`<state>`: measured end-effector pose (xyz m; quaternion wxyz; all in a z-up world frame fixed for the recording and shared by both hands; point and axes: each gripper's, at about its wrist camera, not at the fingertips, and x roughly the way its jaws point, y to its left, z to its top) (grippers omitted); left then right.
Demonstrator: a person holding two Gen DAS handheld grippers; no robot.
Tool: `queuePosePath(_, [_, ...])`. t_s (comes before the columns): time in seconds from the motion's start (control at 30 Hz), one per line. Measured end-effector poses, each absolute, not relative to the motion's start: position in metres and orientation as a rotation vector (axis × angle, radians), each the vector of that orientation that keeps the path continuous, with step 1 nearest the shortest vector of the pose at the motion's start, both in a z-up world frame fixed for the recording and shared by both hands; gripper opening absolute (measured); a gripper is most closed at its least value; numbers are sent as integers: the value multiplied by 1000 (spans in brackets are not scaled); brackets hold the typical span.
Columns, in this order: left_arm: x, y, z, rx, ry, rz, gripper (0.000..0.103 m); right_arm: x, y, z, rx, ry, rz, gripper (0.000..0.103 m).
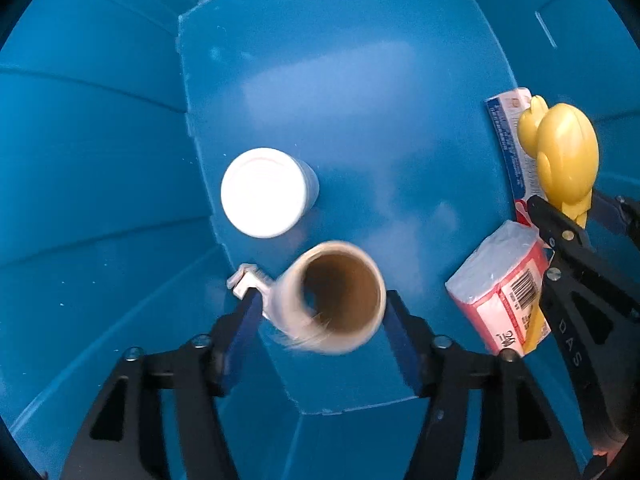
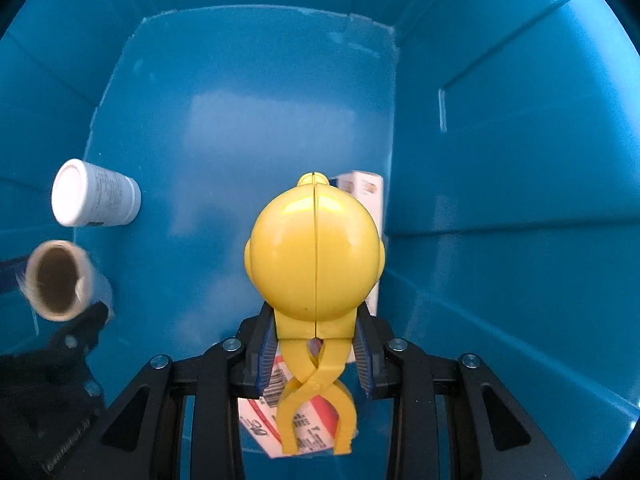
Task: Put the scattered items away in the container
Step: 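Open the left tool in the crate while the right tool releases the yellow tongs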
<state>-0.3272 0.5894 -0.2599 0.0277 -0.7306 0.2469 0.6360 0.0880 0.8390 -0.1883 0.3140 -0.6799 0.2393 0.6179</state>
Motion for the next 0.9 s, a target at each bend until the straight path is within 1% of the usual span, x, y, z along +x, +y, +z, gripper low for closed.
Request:
queuePosePath(0.1, [-329,590,-255,-2239,783,1986,62,85,841,-187,-1796,640,1626,34])
queuePosePath(0.13, [-328,592,-256,-2242,790,1990,62,85,841,-186,-1795,643,1625,37])
queuePosePath(0.2, [-327,593,-256,-2243,813,1996,62,85,841,-186,-1796,641,1619,47])
queuePosePath(0.23, [-327,594,-255,-2239,827,1997,62,84,841,-185,-1797,634,1614,55])
queuePosePath(0.27, [-326,595,-254,-2230,843,2000,62,84,841,-185,-1796,627,1611,60])
queuePosePath(0.33, [-327,598,-252,-2210,870,2009,62,84,843,-184,-1789,631,1612,62])
queuePosePath(0.43, [-328,600,-248,-2187,906,2029,62,88,841,-181,-1773,637,1621,73])
queuePosePath(0.5, [-327,598,-248,-2190,912,2043,62,88,841,-178,-1764,632,1626,77])
queuePosePath(0.6, [-328,597,-240,-2191,895,2062,62,89,841,-174,-1748,638,1635,82])
queuePosePath(0.67, [-326,597,-230,-2172,848,2079,62,89,841,-172,-1745,641,1644,90])
queuePosePath(0.77, [-331,592,-214,-2130,807,2109,62,87,833,-167,-1750,615,1646,99])
queuePosePath(0.9, [-323,584,-187,-2079,754,2169,62,84,833,-148,-1696,650,1660,102])
